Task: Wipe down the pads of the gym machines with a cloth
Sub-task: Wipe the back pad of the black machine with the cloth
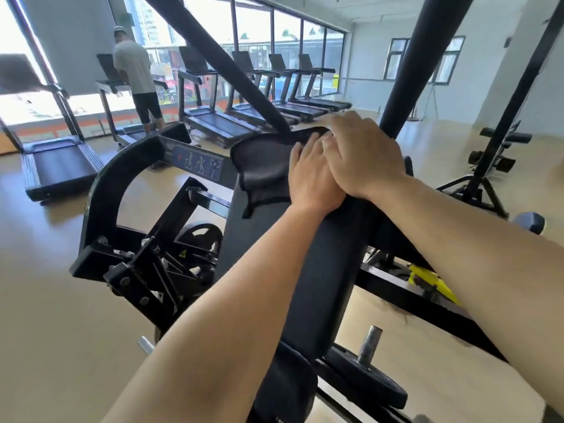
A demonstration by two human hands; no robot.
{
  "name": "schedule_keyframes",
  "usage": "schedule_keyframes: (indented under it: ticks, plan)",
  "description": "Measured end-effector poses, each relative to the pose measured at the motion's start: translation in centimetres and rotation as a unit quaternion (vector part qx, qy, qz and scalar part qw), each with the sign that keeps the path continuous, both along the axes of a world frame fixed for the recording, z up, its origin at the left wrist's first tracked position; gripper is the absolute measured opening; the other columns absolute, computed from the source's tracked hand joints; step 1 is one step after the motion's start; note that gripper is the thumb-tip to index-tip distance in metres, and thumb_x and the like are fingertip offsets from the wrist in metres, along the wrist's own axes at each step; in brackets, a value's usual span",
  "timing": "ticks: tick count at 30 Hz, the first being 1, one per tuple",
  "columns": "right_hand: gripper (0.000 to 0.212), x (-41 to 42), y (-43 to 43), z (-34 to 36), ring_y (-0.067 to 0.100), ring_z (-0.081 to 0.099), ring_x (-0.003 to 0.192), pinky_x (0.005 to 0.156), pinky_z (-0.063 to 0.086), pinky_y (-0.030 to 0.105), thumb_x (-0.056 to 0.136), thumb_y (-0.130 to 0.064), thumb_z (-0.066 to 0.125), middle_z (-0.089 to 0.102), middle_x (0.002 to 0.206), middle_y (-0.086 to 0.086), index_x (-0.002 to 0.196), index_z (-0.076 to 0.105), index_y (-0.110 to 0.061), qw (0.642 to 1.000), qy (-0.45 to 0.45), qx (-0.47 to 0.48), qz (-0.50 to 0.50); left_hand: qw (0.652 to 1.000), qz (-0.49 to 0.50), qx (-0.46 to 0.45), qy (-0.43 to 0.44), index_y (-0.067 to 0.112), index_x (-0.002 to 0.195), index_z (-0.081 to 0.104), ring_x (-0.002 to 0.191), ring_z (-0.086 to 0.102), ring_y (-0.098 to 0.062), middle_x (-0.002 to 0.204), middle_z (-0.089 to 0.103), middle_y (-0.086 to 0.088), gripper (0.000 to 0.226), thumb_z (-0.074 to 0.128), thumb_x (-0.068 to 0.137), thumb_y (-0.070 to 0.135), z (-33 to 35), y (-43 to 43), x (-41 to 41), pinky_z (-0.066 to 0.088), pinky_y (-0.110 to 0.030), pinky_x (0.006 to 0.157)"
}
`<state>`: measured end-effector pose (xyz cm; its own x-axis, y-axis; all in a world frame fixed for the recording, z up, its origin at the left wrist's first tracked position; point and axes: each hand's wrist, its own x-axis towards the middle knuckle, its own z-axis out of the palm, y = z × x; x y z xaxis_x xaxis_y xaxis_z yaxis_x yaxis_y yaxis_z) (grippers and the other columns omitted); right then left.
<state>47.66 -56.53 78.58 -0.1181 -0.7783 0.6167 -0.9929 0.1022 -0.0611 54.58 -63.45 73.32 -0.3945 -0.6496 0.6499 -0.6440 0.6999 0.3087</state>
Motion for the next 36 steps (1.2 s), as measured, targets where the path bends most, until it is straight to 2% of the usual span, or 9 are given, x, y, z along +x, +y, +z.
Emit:
schedule_keyframes:
  ticks: [5,8,11,14,17,21,27,32,36]
  plan:
    - [0.049,0.7,-1.7,0.0,0.019,0.037,0.145,0.117,0.029,0.041,0.103,-0.045,0.032,0.042,0.157,-0.005,0.148,0.046,-0.029,0.977,-0.107,0.158,0.097,0.979,-0.178,-0.004,0.103,0.003,0.131,0.059,0.121,0.057,-0.038,0.13,0.062,-0.021,0.042,0.053,0.091,0.013,-1.7,3.6,1.4,0.048,-0.041,0.096]
    - [0.071,2.0,-2.4,0.8,0.018,0.052,0.13,0.111,0.032,0.041,0.071,-0.078,0.03,0.055,0.146,-0.003,0.127,0.062,-0.049,0.927,-0.238,0.269,0.105,0.972,-0.177,-0.029,0.15,0.002,0.109,0.067,0.1,0.062,-0.03,0.115,0.064,-0.013,0.031,0.05,0.084,0.002,-3.5,4.9,4.6,0.051,-0.036,0.073]
    - [0.04,2.4,-2.9,0.9,0.014,0.052,0.124,0.102,0.033,0.039,0.093,-0.074,0.022,0.05,0.149,-0.008,0.111,0.056,-0.066,0.927,-0.195,0.301,0.11,0.964,-0.112,-0.019,0.239,0.002,0.115,0.064,0.119,0.055,-0.025,0.13,0.054,-0.011,0.036,0.052,0.081,-0.005,-6.7,3.8,8.1,0.05,-0.038,0.097]
    - [0.062,2.5,-3.5,-0.8,0.031,0.051,0.13,0.093,0.04,0.046,0.095,-0.075,0.019,0.043,0.154,0.0,0.151,0.021,-0.051,0.968,0.045,0.248,-0.02,0.978,0.031,0.106,0.179,0.012,0.141,0.049,0.142,0.036,-0.028,0.155,0.036,-0.008,0.053,0.056,0.088,0.008,-6.9,1.7,9.4,0.032,-0.038,0.116]
    - [0.057,2.9,-3.3,-2.8,0.038,0.062,0.105,0.072,0.036,0.042,0.102,-0.061,0.027,0.061,0.124,0.013,0.15,0.032,-0.03,0.977,0.124,0.158,-0.067,0.981,0.008,0.161,0.107,0.017,0.156,0.029,0.153,0.016,-0.023,0.167,0.016,-0.002,0.068,0.053,0.093,0.018,-5.0,1.6,8.0,0.024,-0.038,0.12]
    - [0.042,0.7,0.1,-4.9,0.036,0.064,0.096,0.07,0.047,0.044,0.105,-0.031,0.036,0.066,0.114,0.012,0.143,0.046,-0.016,0.985,0.149,0.022,-0.085,0.987,-0.099,0.091,0.083,0.018,0.153,0.04,0.153,0.023,-0.018,0.164,0.029,0.0,0.067,0.052,0.087,0.007,-3.6,3.4,6.1,0.03,-0.029,0.116]
    - [0.04,-0.9,3.4,-8.8,0.034,0.052,0.122,0.101,0.047,0.044,0.102,-0.024,0.043,0.056,0.132,0.013,0.137,0.051,-0.008,0.995,-0.018,-0.092,-0.043,0.985,-0.138,0.009,0.106,0.015,0.13,0.063,0.12,0.058,-0.024,0.136,0.059,0.0,0.047,0.051,0.085,0.005,-1.6,3.4,5.2,0.052,-0.04,0.096]
    - [0.038,-1.1,1.0,-7.7,0.026,0.06,0.114,0.101,0.045,0.037,0.105,-0.027,0.038,0.067,0.122,0.007,0.127,0.065,-0.011,0.94,-0.292,-0.177,0.0,0.988,-0.104,0.066,0.092,0.022,0.149,0.045,0.148,0.032,-0.016,0.157,0.041,0.005,0.049,0.046,0.1,0.018,-2.7,2.1,4.4,0.036,-0.043,0.115]
    - [0.043,1.0,1.8,-11.2,0.025,0.048,0.133,0.115,0.036,0.038,0.103,-0.019,0.038,0.055,0.142,0.012,0.142,0.053,-0.007,0.899,-0.323,-0.296,0.018,0.984,-0.104,0.08,0.123,0.018,0.155,0.032,0.154,0.014,-0.013,0.166,0.023,0.004,0.055,0.044,0.102,0.02,-6.0,4.0,4.7,0.035,-0.044,0.117]
